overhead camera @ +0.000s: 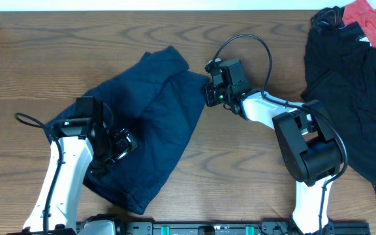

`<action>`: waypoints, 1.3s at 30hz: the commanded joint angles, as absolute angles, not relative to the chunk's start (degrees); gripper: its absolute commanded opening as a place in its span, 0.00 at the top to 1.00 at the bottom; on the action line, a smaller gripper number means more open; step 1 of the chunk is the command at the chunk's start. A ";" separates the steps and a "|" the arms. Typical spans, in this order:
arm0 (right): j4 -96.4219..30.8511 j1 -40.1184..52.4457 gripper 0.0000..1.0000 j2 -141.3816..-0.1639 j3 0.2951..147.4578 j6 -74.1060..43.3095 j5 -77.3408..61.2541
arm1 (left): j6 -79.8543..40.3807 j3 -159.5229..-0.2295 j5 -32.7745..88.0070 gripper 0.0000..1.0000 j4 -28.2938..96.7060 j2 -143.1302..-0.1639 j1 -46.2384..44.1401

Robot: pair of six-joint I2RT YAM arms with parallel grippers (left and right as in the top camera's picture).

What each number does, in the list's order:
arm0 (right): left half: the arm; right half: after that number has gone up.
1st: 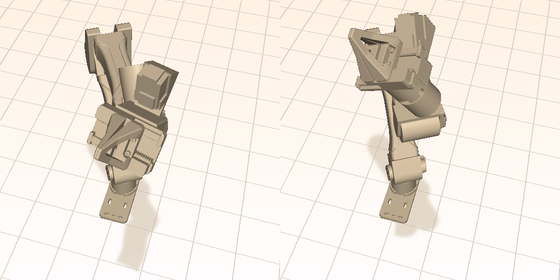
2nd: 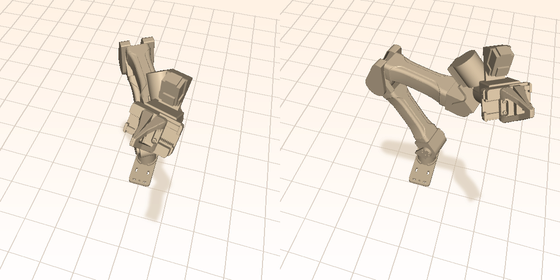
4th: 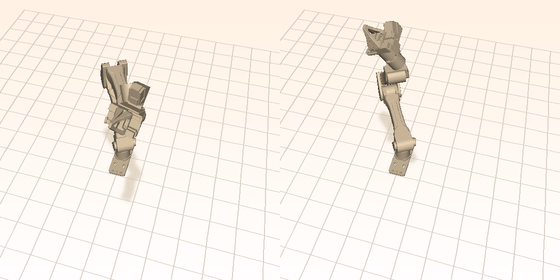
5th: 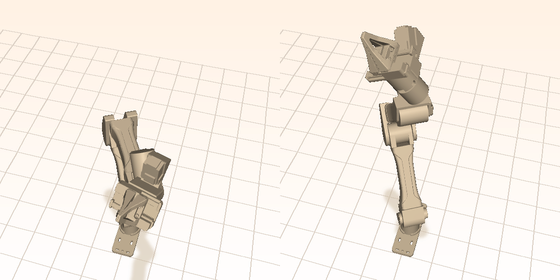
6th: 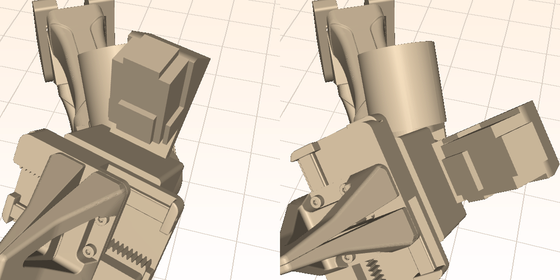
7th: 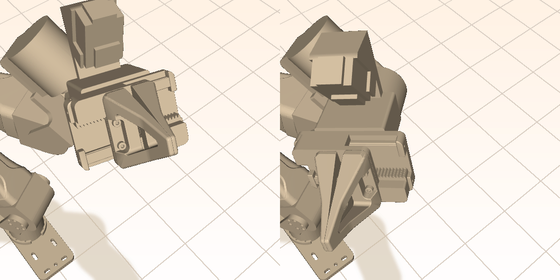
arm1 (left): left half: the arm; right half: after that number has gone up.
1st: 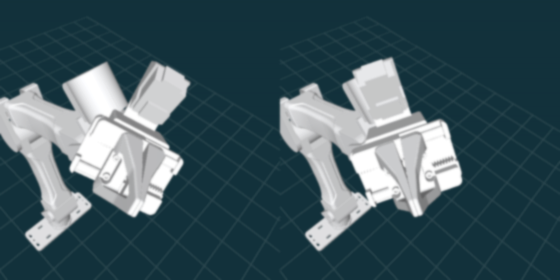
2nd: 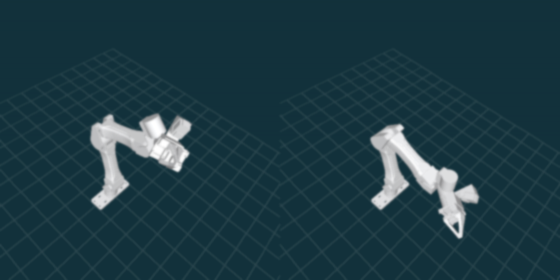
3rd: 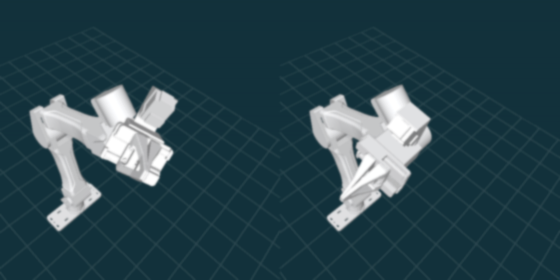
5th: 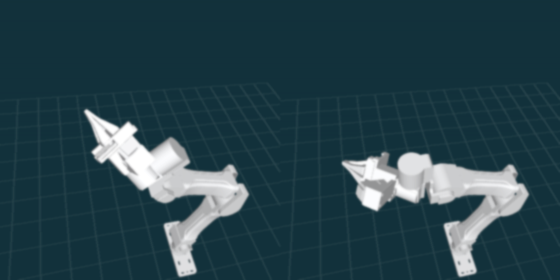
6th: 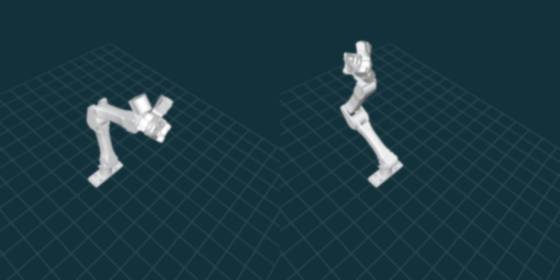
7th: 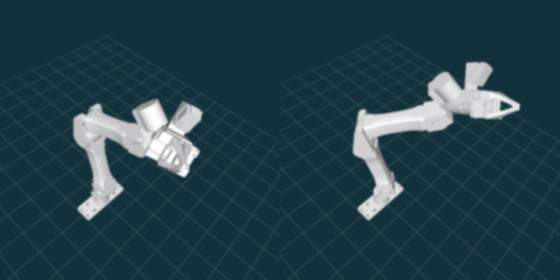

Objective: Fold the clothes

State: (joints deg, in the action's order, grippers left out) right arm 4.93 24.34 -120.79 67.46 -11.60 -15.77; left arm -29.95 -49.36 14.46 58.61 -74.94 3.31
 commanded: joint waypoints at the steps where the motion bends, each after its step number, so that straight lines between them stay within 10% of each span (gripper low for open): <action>1: 2.26 23.77 0.99 -123.02 66.48 -15.86 -10.13 | -30.02 -49.39 14.35 0.02 58.43 -75.35 3.14; 19: -53.10 6.76 0.99 -91.15 67.16 -19.68 12.67 | -27.83 -49.39 15.84 0.02 50.48 -75.35 3.11; 39: -55.46 6.81 0.99 -91.09 67.09 -19.68 10.94 | -29.58 -43.86 23.86 0.17 58.63 -75.35 -17.21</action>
